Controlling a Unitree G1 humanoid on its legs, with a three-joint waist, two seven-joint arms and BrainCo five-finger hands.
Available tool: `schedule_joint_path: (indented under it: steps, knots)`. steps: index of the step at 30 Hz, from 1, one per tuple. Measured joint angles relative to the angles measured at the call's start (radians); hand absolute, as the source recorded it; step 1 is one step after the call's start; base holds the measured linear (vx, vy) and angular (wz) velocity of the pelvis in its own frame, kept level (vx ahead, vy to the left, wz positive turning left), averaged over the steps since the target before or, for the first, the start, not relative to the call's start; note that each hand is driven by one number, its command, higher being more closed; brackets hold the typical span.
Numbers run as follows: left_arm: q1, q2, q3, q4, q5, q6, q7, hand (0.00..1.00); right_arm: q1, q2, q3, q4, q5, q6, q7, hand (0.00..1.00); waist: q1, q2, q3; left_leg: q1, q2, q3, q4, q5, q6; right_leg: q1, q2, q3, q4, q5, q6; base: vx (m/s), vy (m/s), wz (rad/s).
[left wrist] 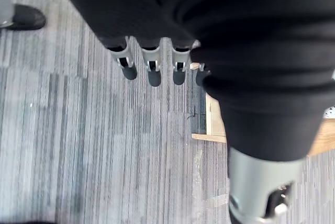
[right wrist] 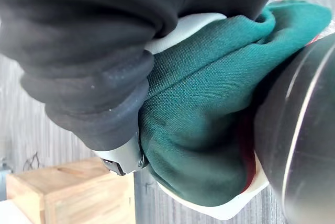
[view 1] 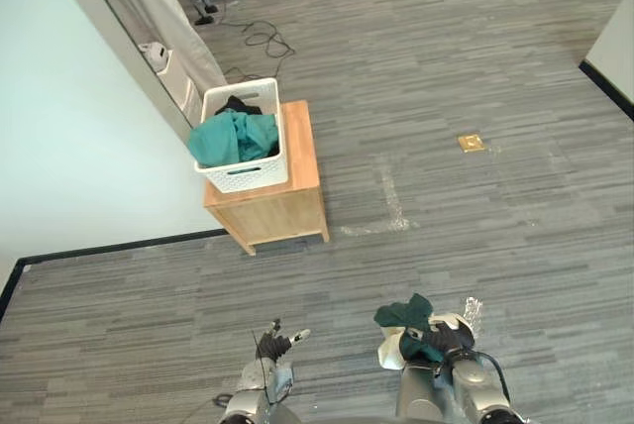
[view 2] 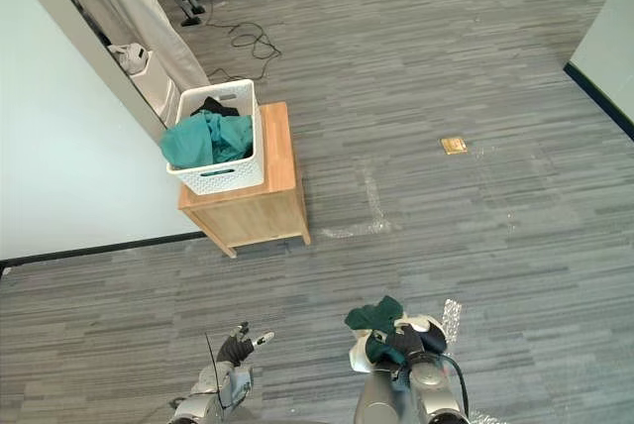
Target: Tidy the bed and pick cloth on bed and put in laundry
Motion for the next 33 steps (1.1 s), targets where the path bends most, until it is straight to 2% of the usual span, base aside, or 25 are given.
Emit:
schedule_joint_path:
  steps: [1,2,3,4,5,6,7,9,12,14,16,17,19,21,23,24,25,26,27,28,33]
  knots:
    - [0.010,-0.003,-0.003,-0.025,-0.002,-0.007,-0.002,0.00,0.001,0.002,0.000,0.000,-0.003,0.000,0.009,1.00,0.001,0.000,-0.001,-0.003,-0.058,0.004,0.001,-0.061,-0.007,0.026,0.023,0.001,-0.056,0.026,-0.010,0.11,-0.182,-0.47]
    - [0.015,-0.004,-0.007,-0.042,-0.001,-0.010,-0.004,0.00,0.007,0.003,0.000,0.000,-0.003,0.000,0.015,1.00,0.001,-0.001,-0.001,-0.004,-0.094,0.003,-0.006,-0.101,-0.003,0.042,0.037,0.002,-0.093,0.042,-0.019,0.15,-0.144,-0.45]
    - [0.022,-0.004,-0.015,-0.061,0.000,-0.021,-0.016,0.00,0.017,0.008,0.000,0.001,-0.003,0.001,0.016,1.00,0.005,-0.004,-0.004,-0.008,-0.176,-0.025,-0.030,-0.165,0.017,0.067,0.061,0.015,-0.155,0.072,-0.029,0.16,-0.122,-0.66]
    - [0.026,-0.004,-0.028,-0.066,0.008,-0.024,-0.023,0.00,0.021,0.012,-0.001,0.001,-0.002,0.002,0.016,1.00,0.013,-0.001,-0.005,-0.015,-0.260,-0.080,-0.068,-0.199,0.049,0.083,0.086,0.044,-0.202,0.098,-0.034,0.15,-0.089,-0.77]
    - [0.029,-0.004,-0.033,-0.066,0.015,-0.024,-0.023,0.00,0.021,0.015,-0.001,0.003,-0.002,0.003,0.016,1.00,0.017,0.008,-0.009,-0.019,-0.299,-0.122,-0.095,-0.208,0.065,0.093,0.098,0.056,-0.223,0.113,-0.036,0.11,-0.011,-0.93]
    - [0.035,-0.003,-0.041,-0.065,0.027,-0.024,-0.024,0.00,0.024,0.027,-0.002,0.010,0.000,0.003,0.015,1.00,0.028,0.013,-0.012,-0.022,-0.353,-0.208,-0.150,-0.215,0.079,0.111,0.121,0.087,-0.260,0.134,-0.037,0.10,0.028,-0.94]
    - [0.036,-0.002,-0.044,-0.063,0.031,-0.023,-0.024,0.00,0.032,0.040,-0.003,0.028,0.007,0.003,0.015,1.00,0.036,0.017,-0.015,-0.014,-0.366,-0.270,-0.204,-0.204,0.096,0.128,0.145,0.112,-0.280,0.147,-0.033,0.10,0.036,-0.89]
    - [0.041,0.002,-0.050,-0.056,0.035,-0.020,-0.024,0.00,0.052,0.051,-0.010,0.029,0.008,0.002,0.013,1.00,0.035,0.020,-0.025,0.019,-0.360,-0.271,-0.218,-0.187,0.162,0.156,0.170,0.145,-0.332,0.169,-0.011,0.09,0.061,-0.65]
    - [0.033,0.010,-0.052,-0.053,0.041,-0.019,-0.032,0.00,0.061,0.063,-0.041,0.028,0.013,0.000,0.013,1.00,0.027,0.020,-0.035,0.035,-0.360,-0.211,-0.227,-0.187,0.161,0.198,0.171,0.187,-0.435,0.224,-0.001,0.01,0.092,-0.49]
    - [0.030,0.022,-0.052,-0.053,0.059,-0.019,-0.039,0.00,0.066,0.066,-0.050,0.019,0.022,-0.001,0.011,1.00,0.018,0.025,-0.041,0.048,-0.355,-0.151,-0.244,-0.187,0.161,0.190,0.179,0.235,-0.453,0.241,0.009,-0.05,0.076,-0.74]
    - [0.031,0.021,-0.057,-0.053,0.059,-0.019,-0.039,0.00,0.067,0.065,-0.050,0.019,0.031,-0.002,0.011,1.00,0.014,0.029,-0.050,0.053,-0.346,-0.116,-0.264,-0.188,0.160,0.170,0.191,0.257,-0.444,0.245,0.004,-0.06,0.002,-0.69]
    - [0.018,0.026,-0.077,-0.055,0.059,-0.019,-0.039,0.00,0.062,0.067,-0.049,0.018,0.037,-0.002,0.011,1.00,0.002,0.027,-0.057,0.046,-0.331,-0.073,-0.282,-0.191,0.154,0.129,0.209,0.262,-0.401,0.241,-0.006,-0.04,-0.050,-0.58]
    - [0.005,0.027,-0.089,-0.055,0.059,-0.018,-0.039,0.00,0.059,0.068,-0.049,0.017,0.037,-0.002,0.010,1.00,-0.003,0.023,-0.056,0.038,-0.320,-0.056,-0.277,-0.203,0.135,0.099,0.220,0.246,-0.359,0.225,-0.017,-0.03,-0.091,-0.40]
    - [-0.007,0.019,-0.090,-0.072,0.058,-0.018,-0.039,0.00,0.070,0.057,-0.049,-0.002,0.038,-0.002,0.008,1.00,-0.004,0.027,-0.049,0.012,-0.274,-0.023,-0.168,-0.273,0.062,0.081,0.226,0.186,-0.285,0.177,-0.045,-0.04,-0.160,-0.33]
    - [-0.011,0.016,-0.093,-0.092,0.058,-0.018,-0.040,0.00,0.088,0.055,-0.053,-0.029,0.039,-0.004,0.003,1.00,-0.006,0.029,-0.034,0.008,-0.236,-0.030,-0.070,-0.292,0.044,0.110,0.237,0.165,-0.290,0.158,-0.061,0.03,-0.135,0.03]
    - [-0.018,0.015,-0.098,-0.096,0.058,-0.018,-0.041,0.00,0.102,0.056,-0.071,-0.032,0.039,-0.003,-0.007,1.00,-0.006,0.027,-0.029,-0.016,-0.229,-0.043,0.015,-0.257,0.069,0.134,0.232,0.156,-0.288,0.149,-0.074,0.10,-0.223,0.24]
    - [-0.017,0.011,-0.100,-0.103,0.058,-0.019,-0.042,0.00,0.123,0.057,-0.091,-0.033,0.048,-0.003,-0.008,1.00,-0.005,0.001,-0.020,-0.042,-0.244,-0.081,0.048,-0.244,0.086,0.154,0.217,0.156,-0.287,0.143,-0.079,0.11,-0.218,0.17]
    - [-0.013,0.009,-0.100,-0.105,0.057,-0.020,-0.042,0.00,0.128,0.058,-0.103,-0.037,0.053,-0.003,-0.011,1.00,-0.003,0.001,-0.020,-0.044,-0.252,-0.107,0.032,-0.244,0.086,0.155,0.213,0.156,-0.285,0.141,-0.078,0.08,-0.199,0.00]
    - [-0.005,0.007,-0.107,-0.104,0.057,-0.019,-0.042,0.00,0.130,0.058,-0.116,-0.039,0.058,-0.003,-0.014,1.00,-0.006,0.009,-0.023,-0.037,-0.258,-0.152,-0.027,-0.240,0.080,0.143,0.215,0.158,-0.279,0.137,-0.072,0.04,-0.077,-0.08]
    - [0.033,0.020,-0.128,-0.037,0.058,-0.015,-0.044,0.00,0.136,0.084,-0.140,-0.037,0.076,-0.003,-0.016,1.00,-0.006,0.002,-0.028,0.054,-0.255,-0.181,-0.235,-0.149,0.092,0.126,0.238,0.175,-0.215,0.073,-0.069,0.01,-0.044,-0.05]
    - [0.034,0.020,-0.128,-0.037,0.058,-0.015,-0.044,0.00,0.136,0.084,-0.140,-0.037,0.076,-0.003,-0.016,1.00,-0.008,0.004,-0.030,0.054,-0.252,-0.178,-0.246,-0.147,0.088,0.121,0.243,0.179,-0.217,0.076,-0.071,0.00,0.000,-0.02]
